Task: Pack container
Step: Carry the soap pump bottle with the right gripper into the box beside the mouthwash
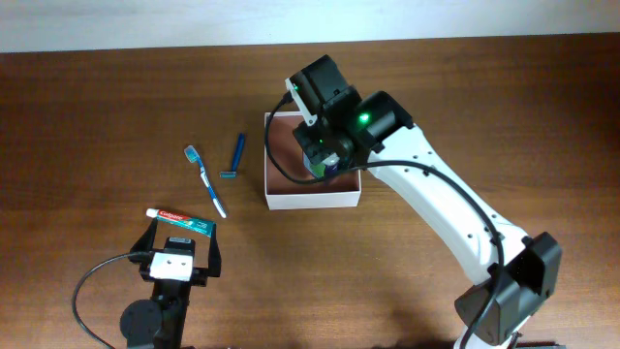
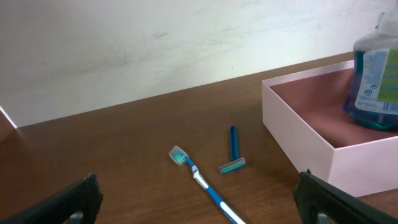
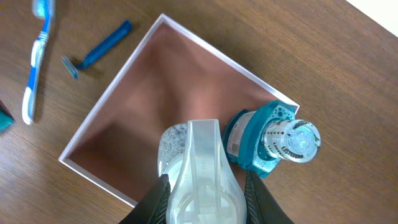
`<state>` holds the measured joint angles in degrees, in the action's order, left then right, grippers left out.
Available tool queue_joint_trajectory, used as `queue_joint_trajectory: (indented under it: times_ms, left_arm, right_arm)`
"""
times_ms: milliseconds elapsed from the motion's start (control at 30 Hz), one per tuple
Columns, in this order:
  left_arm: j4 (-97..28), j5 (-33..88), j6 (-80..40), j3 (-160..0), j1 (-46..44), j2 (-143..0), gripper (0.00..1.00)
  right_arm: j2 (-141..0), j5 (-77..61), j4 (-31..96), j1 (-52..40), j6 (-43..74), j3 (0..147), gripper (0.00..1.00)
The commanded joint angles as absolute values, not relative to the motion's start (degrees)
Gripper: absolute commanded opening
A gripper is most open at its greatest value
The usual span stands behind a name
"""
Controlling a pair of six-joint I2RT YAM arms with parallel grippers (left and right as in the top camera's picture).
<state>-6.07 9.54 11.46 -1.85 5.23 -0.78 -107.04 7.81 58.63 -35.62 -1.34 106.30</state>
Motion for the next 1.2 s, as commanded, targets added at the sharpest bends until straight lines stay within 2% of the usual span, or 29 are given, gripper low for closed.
queue_joint_trajectory:
  times_ms: [0,200,1167]
  left_arm:
    - [-6.0,9.2,11.0,-1.5,5.4,-0.4,1.00]
    - [-6.0,9.2,11.0,-1.5,5.4,-0.4,1.00]
    - [-6.0,9.2,11.0,-1.5,5.4,-0.4,1.00]
  right_arm:
    - [-107.4,11.4,59.0,-36.0,-6.8,107.9,0.24]
    - [-108.8,11.4,61.1,-35.9,-13.3,107.9,0.24]
    - [-109.4,11.4,63.9,-35.1,-14.8,105.4,0.24]
